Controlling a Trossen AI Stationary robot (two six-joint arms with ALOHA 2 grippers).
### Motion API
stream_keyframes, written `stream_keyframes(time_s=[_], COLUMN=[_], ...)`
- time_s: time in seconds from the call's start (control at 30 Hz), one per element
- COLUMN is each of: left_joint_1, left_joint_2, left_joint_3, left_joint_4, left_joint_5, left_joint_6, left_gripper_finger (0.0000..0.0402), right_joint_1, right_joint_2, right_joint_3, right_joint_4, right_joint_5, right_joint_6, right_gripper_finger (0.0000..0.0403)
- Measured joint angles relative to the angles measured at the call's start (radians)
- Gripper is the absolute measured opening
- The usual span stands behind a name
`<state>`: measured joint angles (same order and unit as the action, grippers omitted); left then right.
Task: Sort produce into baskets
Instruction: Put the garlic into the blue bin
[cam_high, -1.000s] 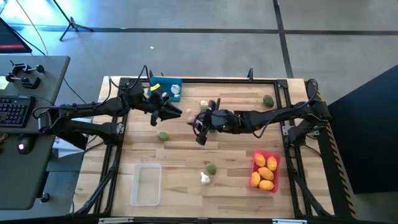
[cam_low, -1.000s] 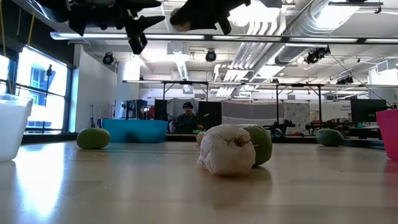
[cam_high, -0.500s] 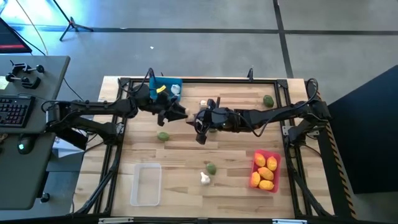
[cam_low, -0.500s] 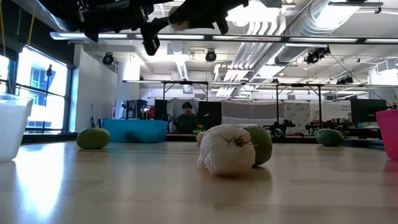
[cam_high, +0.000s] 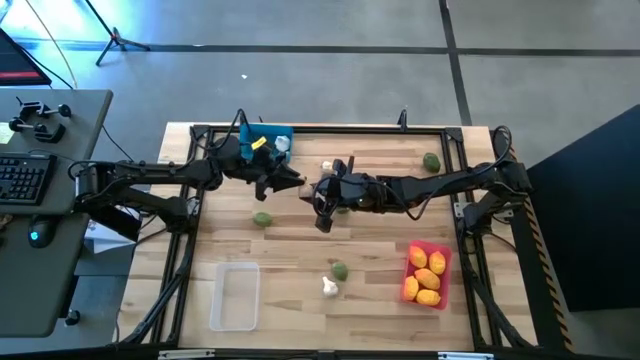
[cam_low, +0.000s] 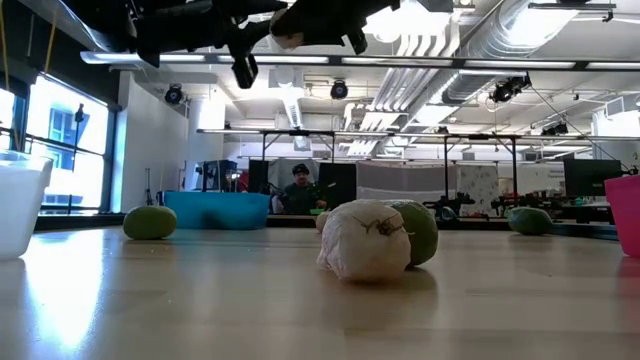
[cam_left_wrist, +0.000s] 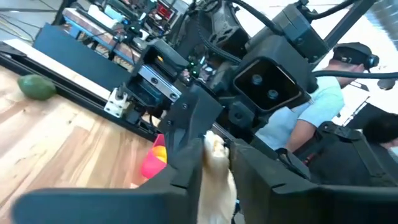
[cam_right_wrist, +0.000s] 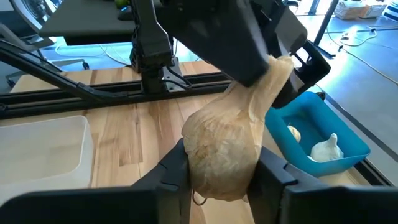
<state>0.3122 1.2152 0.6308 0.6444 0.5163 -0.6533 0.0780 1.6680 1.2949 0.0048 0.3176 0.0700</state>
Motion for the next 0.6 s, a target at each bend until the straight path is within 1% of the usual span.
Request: stream_keyframes(time_s=[0.13, 0.17, 0.27, 0.33, 0.4, 0.53, 0.6], left_joint_1=[0.0, 0.0, 0.006, 0.013, 0.025, 0.046, 0.061], left_joint_2=[0.0, 0.0, 0.0, 0.0, 0.0, -0.003, -0.002], left_joint_3=[0.0, 0.0, 0.0, 0.0, 0.004, 0.053, 0.076], left_joint_4=[-0.001, -0.001, -0.002, 0.0, -0.004, 0.014, 0.007], left_joint_5=[-0.025, -0.027, -0.029, -0.03, -0.032, -0.037, -0.032], left_joint_6=[0.022, 0.026, 0.034, 0.044, 0.048, 0.087, 0.097], left_gripper_finger=[0.0015, 0.0009, 0.0007, 0.0004, 0.0003, 0.0001, 0.0001], right_joint_1=[0.0, 0.0, 0.0, 0.0, -0.001, 0.0, 0.001], right_joint_2=[0.0, 0.0, 0.0, 0.0, 0.0, 0.001, 0.001], right_joint_3=[0.0, 0.0, 0.0, 0.0, 0.0, 0.0, 0.0], right_joint_4=[-0.002, -0.002, -0.011, -0.019, -0.027, -0.066, -0.074], right_joint_5=[0.0, 0.002, 0.004, 0.008, 0.013, 0.012, 0.014], right_joint_6=[0.0, 0.0, 0.0, 0.009, 0.038, 0.106, 0.113], right_gripper_finger=[0.0103, 0.0105, 0.0118, 0.0134, 0.0154, 0.0204, 0.0226])
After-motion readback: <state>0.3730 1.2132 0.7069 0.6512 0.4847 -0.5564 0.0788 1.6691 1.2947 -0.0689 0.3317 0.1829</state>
